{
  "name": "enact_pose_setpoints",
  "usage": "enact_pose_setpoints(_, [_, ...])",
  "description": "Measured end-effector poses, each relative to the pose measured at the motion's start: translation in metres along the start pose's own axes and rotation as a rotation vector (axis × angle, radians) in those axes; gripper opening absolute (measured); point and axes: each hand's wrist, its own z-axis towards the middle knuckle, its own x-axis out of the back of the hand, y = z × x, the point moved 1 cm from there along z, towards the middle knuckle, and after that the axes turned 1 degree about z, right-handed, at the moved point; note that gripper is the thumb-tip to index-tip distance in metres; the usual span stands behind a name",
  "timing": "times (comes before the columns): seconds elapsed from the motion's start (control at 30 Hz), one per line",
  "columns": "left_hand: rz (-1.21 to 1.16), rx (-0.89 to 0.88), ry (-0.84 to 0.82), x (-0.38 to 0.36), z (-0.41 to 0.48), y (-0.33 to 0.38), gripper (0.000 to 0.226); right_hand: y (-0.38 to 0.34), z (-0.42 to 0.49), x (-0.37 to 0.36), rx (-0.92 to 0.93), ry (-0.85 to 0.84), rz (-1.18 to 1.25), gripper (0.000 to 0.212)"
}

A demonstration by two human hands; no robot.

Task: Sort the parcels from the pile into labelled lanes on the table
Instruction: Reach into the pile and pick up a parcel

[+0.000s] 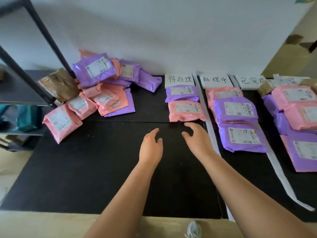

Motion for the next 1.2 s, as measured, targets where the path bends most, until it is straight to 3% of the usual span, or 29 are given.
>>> enact_pose_setpoints(0.37, [0.066,-0.027,0.045,0.149,0.063,-0.087,0.047,-0.142,-0.006,-0.127,0.052,-0.072,0.064,0.044])
enact_pose_setpoints(0.93, [0.103,-0.018,0.204,0.231,0.173,-0.088,0.046,-0.225,0.120,-0.157,0.247,-0.115,-0.024,0.040])
enact_pose_setpoints(1.2, [0.153,-0.013,0.249,0.268,0.260,-0.085,0.046,-0.267,0.196,-0.188,0.224,-0.120,-0.067,0.046])
